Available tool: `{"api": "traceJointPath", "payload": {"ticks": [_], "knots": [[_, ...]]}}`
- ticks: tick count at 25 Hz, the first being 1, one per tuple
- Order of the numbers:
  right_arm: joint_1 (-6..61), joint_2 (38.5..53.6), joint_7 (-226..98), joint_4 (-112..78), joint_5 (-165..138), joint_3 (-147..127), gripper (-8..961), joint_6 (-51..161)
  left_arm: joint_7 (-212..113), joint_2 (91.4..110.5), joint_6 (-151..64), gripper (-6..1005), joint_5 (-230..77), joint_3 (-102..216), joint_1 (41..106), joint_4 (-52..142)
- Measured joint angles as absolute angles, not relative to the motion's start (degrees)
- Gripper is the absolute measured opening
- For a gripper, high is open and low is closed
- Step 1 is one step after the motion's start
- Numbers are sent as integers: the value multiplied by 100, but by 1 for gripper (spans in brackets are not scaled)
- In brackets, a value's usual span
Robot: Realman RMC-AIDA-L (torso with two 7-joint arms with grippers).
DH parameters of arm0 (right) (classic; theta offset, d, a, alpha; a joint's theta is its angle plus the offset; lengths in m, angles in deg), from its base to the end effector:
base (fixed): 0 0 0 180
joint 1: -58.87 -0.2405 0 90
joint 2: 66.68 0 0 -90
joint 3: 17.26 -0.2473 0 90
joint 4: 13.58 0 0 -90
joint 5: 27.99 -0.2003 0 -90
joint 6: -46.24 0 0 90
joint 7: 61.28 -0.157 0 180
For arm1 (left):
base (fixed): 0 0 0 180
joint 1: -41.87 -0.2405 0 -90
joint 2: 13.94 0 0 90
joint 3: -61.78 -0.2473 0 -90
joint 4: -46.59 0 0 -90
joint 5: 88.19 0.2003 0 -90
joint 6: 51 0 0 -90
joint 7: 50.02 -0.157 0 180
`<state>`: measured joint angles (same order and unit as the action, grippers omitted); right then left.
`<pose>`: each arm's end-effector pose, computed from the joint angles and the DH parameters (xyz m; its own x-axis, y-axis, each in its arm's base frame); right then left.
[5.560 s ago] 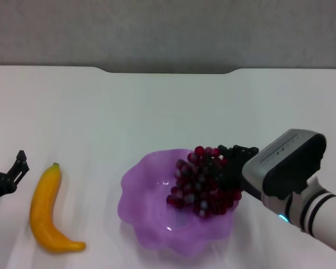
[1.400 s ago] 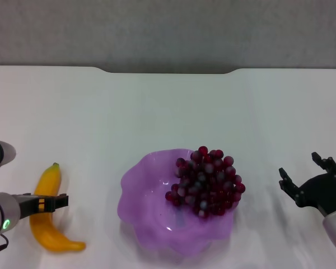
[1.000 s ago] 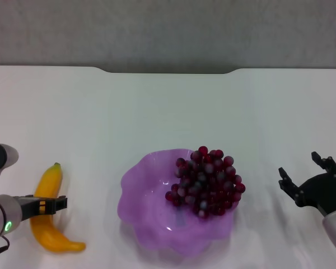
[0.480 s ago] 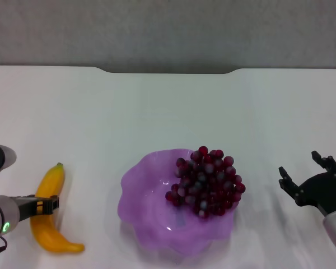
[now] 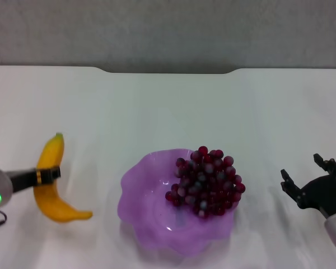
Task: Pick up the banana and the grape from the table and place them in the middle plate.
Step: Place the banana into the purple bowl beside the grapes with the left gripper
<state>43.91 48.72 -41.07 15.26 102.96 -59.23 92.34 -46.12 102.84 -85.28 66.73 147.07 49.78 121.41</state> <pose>0.3253 0.3009 -0.0586 0.9164 -0.1501 -0.3711 -0.3999 -0.3017 -0.8655 -0.2955 0.3373 0.0001 0.4312 0.7090 0.5580 0.8048 -0.0227 -0.5931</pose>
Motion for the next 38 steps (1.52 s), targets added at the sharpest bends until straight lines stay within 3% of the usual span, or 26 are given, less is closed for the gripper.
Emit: {"api": "traceJointPath", "payload": {"ticks": [14, 23, 31, 38], "knots": [[4347, 4872, -4107, 1461, 10297, -5913, 820, 9221, -7783, 10307, -10167, 494, 2344, 15654, 4468, 12856], [4283, 4872, -4077, 1442, 10297, -5889, 820, 9220, -10655, 10303, -10196, 493, -1151, 15724, 4580, 10968], [4267, 4869, -4069, 1438, 10308, -5903, 820, 9225, -12795, 10368, -9410, 493, -2727, 15053, 4806, 9804], [4260, 4865, -4059, 1412, 10309, -5913, 820, 9221, -14728, 10354, -8012, 493, -4547, 13423, 4597, 10116]]}}
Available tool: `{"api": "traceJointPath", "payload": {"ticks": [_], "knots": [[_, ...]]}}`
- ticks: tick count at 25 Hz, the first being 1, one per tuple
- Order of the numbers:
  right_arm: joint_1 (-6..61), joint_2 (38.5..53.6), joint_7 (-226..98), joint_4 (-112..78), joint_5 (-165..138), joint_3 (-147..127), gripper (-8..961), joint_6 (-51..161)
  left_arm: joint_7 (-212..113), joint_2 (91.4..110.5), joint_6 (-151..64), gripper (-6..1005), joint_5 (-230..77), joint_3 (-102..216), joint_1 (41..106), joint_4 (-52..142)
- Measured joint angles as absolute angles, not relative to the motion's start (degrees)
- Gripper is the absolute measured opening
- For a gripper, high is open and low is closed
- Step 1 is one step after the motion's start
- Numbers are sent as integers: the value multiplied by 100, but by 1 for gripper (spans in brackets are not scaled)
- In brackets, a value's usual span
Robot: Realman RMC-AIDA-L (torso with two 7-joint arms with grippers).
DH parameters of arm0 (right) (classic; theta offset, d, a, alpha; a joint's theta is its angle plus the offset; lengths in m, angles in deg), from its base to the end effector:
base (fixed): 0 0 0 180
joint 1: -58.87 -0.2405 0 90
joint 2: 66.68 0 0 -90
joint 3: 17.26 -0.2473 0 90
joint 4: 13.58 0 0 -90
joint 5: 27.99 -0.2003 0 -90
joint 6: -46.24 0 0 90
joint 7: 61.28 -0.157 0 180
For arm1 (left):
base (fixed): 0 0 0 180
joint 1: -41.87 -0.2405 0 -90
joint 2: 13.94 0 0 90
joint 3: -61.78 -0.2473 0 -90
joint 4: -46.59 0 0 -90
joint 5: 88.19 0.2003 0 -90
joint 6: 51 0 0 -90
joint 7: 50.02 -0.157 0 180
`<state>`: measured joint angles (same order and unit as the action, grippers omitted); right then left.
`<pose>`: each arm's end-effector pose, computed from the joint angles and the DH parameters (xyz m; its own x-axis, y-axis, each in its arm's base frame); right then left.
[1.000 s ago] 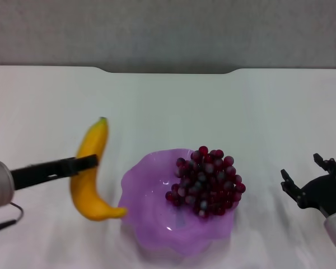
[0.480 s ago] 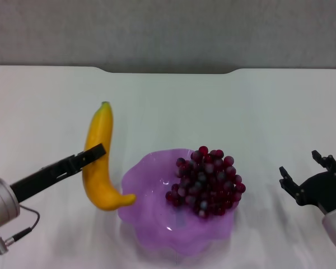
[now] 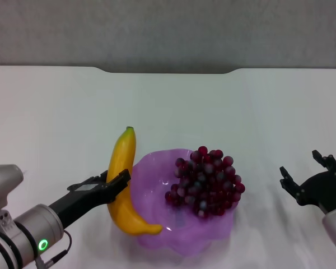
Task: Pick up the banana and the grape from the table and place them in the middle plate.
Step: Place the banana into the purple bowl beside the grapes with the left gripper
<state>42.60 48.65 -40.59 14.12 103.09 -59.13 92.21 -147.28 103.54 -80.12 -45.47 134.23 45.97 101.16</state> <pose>0.3247 0.3064 -0.0574 0.9281 -0.1388 -0.3454 -0.3721 -0.3122 -0.8741 -0.2662 0.2974 -0.0689 0.3825 0.5402 0.7496 0.9136 -0.3420 -0.2198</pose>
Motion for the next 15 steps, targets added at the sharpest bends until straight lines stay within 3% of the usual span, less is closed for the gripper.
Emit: {"api": "traceJointPath", "payload": {"ticks": [6, 15], "knots": [[4260, 4872, -4057, 1388, 10307, -5929, 820, 9220, -15652, 10367, -7152, 492, -4949, 12777, 4197, 10874], [4199, 4872, -4057, 1375, 10305, -5901, 820, 9220, -15688, 10356, -6371, 494, -5158, 12193, 4559, 10908]]}}
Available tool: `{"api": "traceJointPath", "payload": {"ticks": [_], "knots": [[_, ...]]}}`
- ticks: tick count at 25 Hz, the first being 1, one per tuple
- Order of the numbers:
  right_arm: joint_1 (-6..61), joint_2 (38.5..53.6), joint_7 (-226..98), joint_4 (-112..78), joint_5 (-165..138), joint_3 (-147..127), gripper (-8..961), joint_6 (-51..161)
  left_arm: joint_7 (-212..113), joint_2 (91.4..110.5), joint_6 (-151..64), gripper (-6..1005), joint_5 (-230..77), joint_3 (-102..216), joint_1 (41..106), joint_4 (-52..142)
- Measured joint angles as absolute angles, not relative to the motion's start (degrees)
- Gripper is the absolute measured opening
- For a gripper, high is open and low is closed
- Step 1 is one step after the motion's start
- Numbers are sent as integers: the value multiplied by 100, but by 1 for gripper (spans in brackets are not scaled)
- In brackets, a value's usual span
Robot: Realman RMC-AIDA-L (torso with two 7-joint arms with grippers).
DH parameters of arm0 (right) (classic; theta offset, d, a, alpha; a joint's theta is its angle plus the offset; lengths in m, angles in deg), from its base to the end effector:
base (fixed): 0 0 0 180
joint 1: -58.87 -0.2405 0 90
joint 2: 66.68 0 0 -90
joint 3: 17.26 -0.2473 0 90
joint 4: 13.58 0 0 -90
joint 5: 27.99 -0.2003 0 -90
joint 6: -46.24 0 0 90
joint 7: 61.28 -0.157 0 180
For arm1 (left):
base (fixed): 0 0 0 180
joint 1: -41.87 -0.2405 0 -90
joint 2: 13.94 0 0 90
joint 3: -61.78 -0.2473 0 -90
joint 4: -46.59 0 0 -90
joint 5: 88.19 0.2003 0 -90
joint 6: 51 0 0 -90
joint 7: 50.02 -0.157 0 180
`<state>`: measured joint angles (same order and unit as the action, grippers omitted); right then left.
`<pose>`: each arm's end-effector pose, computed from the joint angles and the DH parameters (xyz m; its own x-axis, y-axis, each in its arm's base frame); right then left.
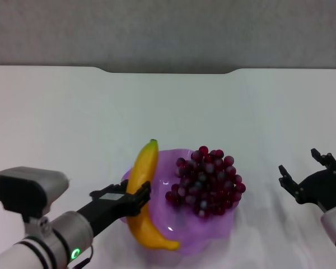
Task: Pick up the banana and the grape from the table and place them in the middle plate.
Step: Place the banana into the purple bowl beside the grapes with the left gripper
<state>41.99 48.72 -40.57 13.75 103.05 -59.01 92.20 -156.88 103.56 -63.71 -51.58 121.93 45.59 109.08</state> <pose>0.3230 0.3090 -0.0578 0.9306 -0.1329 -0.3409 -0.3658 -0.3168 -0.8751 -0.2409 0.2890 -0.0976 0.5213 0.5362 0.6638 0.8514 -0.3801 -0.3616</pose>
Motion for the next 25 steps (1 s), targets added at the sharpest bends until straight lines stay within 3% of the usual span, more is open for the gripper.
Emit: {"api": "traceJointPath", "payload": {"ticks": [8, 25], "knots": [[4138, 4868, -3969, 1377, 10337, -5862, 820, 9203, -15507, 10327, -6318, 492, -5761, 12089, 5069, 10636], [4120, 4872, -3825, 1436, 10322, -5865, 820, 9141, -15559, 10366, -6547, 521, -5961, 11988, 5362, 10197]]}}
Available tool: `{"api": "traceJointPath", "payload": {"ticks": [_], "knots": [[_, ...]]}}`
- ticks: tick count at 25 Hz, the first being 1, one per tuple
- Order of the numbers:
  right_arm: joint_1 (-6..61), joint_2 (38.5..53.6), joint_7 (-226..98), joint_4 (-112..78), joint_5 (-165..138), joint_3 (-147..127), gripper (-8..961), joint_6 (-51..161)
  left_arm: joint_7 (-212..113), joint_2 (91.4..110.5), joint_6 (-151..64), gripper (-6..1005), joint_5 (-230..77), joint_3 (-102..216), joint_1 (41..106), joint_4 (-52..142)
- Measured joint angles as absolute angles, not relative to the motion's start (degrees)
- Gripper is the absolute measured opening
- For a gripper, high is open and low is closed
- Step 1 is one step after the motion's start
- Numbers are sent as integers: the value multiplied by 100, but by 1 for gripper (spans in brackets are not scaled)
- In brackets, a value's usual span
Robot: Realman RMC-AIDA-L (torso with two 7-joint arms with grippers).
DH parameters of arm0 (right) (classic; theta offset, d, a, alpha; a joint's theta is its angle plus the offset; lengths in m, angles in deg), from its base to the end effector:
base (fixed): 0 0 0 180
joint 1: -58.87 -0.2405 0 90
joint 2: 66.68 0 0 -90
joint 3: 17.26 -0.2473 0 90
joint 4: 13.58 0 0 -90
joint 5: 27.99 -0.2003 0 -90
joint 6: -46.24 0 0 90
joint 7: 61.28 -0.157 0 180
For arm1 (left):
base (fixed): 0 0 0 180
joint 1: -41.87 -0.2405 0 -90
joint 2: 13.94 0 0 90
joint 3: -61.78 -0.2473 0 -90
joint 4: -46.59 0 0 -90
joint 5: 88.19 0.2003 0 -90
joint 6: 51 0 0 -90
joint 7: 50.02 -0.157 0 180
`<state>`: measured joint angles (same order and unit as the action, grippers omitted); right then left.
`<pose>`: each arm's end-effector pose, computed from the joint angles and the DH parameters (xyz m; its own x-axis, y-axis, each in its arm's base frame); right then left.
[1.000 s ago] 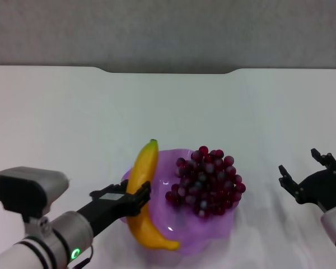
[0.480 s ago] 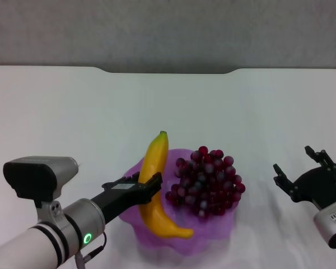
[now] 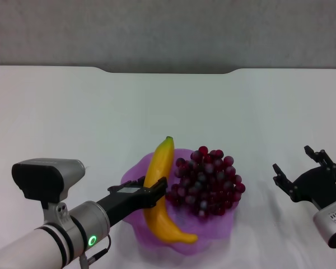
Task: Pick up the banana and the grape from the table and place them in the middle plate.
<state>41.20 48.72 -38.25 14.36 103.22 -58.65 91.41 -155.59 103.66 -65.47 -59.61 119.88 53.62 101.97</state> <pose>0.3165 0.3129 -0.0613 0.9459 -0.1103 -0.3051 -0.3244 -0.3409 -0.8824 -0.2307 0.3063 -0.1127 0.4636 0.5847 0.6658 0.8812 -0.3829 -0.2774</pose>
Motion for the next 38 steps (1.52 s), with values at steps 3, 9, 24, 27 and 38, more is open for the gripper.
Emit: {"api": "traceJointPath", "payload": {"ticks": [3, 9, 24, 27, 38], "knots": [[4121, 4872, -3825, 1436, 10321, -5865, 820, 9141, -15576, 10368, -6656, 559, -5963, 12018, 5336, 10191], [4121, 4872, -3833, 1397, 10301, -5865, 820, 9141, -15634, 10370, -6756, 687, -5968, 12044, 5333, 10216], [4098, 4881, -3880, 1431, 10308, -5865, 820, 9181, -18188, 10347, -7506, 896, -5999, 14111, 5090, 10002], [4071, 4887, -3883, 1430, 10305, -5865, 820, 9162, -19395, 10362, -8115, 896, -6508, 14332, 5134, 9403], [4065, 4890, -3887, 1419, 10305, -5865, 820, 9144, -21426, 10389, -9050, 891, -7645, 14571, 5137, 8419]]}}
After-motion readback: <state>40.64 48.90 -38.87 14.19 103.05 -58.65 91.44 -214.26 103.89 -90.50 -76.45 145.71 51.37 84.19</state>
